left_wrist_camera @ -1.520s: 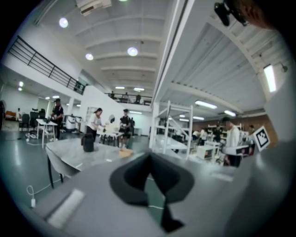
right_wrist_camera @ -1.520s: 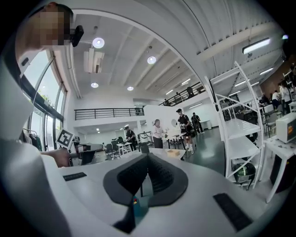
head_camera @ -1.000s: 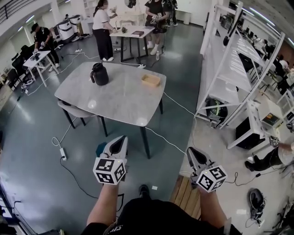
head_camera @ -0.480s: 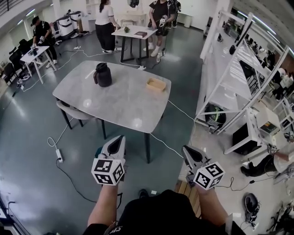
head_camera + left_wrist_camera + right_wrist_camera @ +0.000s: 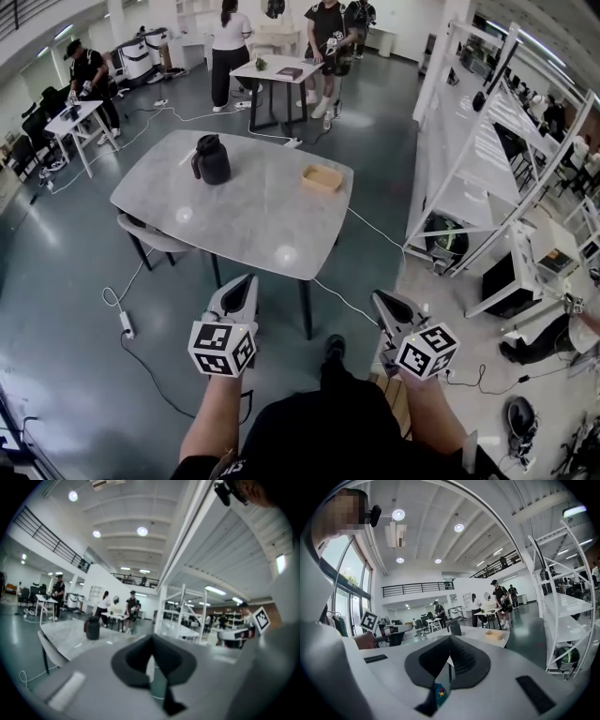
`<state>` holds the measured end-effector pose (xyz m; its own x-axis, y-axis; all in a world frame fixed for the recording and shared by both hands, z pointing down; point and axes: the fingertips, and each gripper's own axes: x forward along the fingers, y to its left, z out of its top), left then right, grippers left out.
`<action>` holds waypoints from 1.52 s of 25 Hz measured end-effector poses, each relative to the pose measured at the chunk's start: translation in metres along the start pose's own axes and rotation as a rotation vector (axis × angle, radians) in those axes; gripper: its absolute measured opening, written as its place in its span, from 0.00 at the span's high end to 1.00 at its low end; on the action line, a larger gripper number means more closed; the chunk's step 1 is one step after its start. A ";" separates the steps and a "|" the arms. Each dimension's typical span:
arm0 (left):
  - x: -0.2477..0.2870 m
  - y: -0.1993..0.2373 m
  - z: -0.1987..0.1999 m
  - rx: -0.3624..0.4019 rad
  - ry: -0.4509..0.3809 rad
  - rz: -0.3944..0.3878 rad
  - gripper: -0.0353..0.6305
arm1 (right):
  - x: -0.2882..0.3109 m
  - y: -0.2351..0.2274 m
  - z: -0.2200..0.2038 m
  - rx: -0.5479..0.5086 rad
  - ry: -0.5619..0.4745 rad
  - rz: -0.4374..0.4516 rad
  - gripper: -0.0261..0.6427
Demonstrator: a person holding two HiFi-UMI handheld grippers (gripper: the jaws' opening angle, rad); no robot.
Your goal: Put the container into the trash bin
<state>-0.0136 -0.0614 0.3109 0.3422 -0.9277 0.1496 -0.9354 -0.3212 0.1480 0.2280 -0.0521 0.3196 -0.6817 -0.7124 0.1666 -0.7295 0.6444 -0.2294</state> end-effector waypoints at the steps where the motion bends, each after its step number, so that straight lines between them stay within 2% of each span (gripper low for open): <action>1: 0.006 -0.001 0.001 0.006 0.001 0.002 0.94 | 0.004 -0.006 0.000 0.005 -0.002 0.005 0.97; 14: 0.131 -0.005 0.016 0.057 0.058 0.011 0.93 | 0.070 -0.117 0.022 0.063 -0.007 0.038 0.97; 21: 0.194 -0.019 0.023 0.099 0.123 0.012 0.93 | 0.098 -0.176 0.033 0.115 0.005 0.059 0.97; 29: 0.255 -0.031 0.030 0.101 0.156 0.013 0.93 | 0.120 -0.235 0.035 0.158 0.023 0.076 0.97; 33: 0.277 -0.038 0.024 0.101 0.164 0.001 0.93 | 0.132 -0.252 0.029 0.154 0.058 0.081 0.97; 38: 0.290 -0.027 0.015 0.093 0.183 -0.016 0.93 | 0.149 -0.243 0.024 0.143 0.102 0.086 0.97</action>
<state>0.1097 -0.3242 0.3358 0.3600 -0.8746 0.3246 -0.9308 -0.3601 0.0621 0.3051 -0.3223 0.3769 -0.7484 -0.6200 0.2356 -0.6582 0.6501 -0.3797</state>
